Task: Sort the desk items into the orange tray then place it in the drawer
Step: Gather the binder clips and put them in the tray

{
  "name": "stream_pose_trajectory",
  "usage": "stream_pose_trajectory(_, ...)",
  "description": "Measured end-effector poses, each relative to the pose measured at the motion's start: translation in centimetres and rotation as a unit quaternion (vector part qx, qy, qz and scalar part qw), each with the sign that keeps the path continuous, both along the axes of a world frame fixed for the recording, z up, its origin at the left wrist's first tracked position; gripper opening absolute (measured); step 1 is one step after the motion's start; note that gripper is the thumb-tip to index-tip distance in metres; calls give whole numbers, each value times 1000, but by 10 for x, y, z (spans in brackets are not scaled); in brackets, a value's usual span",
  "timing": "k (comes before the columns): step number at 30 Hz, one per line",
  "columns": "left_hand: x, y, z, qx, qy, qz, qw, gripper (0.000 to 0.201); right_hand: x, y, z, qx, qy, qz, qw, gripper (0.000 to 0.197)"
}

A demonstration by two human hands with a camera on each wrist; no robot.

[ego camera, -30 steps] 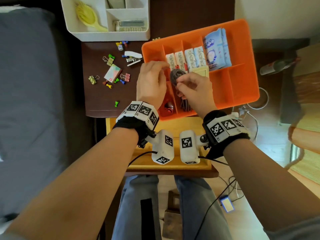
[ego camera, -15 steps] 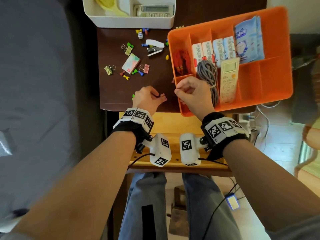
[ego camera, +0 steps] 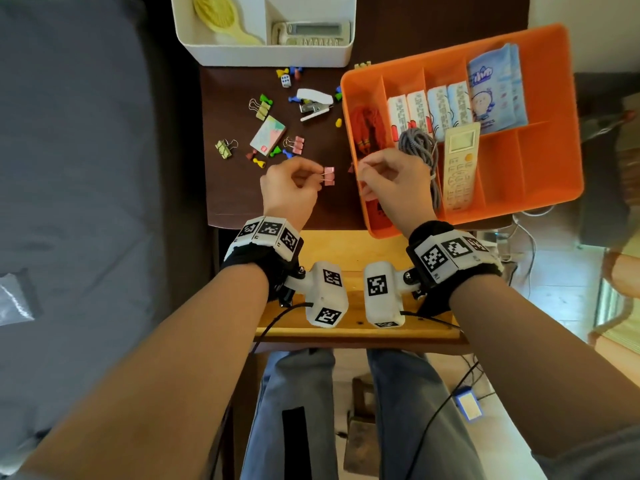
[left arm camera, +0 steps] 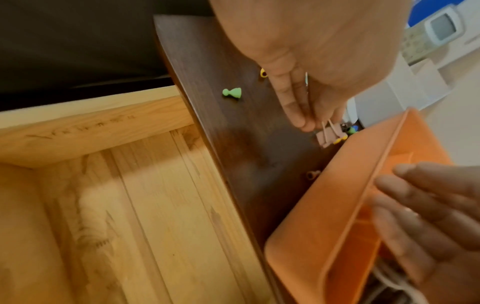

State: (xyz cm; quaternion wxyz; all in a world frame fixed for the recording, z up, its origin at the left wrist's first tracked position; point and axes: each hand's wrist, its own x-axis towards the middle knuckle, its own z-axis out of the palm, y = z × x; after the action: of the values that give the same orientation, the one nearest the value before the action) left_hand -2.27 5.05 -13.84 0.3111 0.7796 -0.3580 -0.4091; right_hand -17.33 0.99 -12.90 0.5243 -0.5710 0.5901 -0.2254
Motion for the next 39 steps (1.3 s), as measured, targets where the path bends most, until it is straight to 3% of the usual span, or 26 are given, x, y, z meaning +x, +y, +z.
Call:
stream_pose_trajectory(6, 2, -16, 18, -67, 80, -9, 994, 19, 25, -14, 14, 141, -102, 40, 984, 20)
stream_pose_trajectory(11, 11, -24, 20, -69, 70, -28, 995, 14, 38, -25, 16, 123, -100, 41, 986, 20)
stream_pose_trajectory(17, 41, -32, -10, -10, -53, 48, 997, 17, 29, -42, 13, 121, -129, -48, 983, 14)
stream_pose_trajectory(25, 43, -50, -28, 108, -132, -6, 985, 27, 33, -47, 5, 138, -124, -74, 980, 17)
stream_pose_trajectory(29, 42, -56, -32, 116, -131, 4, 985, 17, 35, -50, 3, 142, -113, -77, 980, 17)
stream_pose_trajectory(32, 39, -58, -27, 81, -101, 10, 992, 13, 36, -52, 4, 143, -111, -72, 981, 18)
stream_pose_trajectory(35, 39, -59, -17, 30, -131, 7, 991, 16, 37, -55, 7, 139, -111, -69, 982, 19)
stream_pose_trajectory(39, 41, -66, -11, -54, -54, 34, 997, 15, 41, -62, 11, 169, -124, -76, 975, 21)
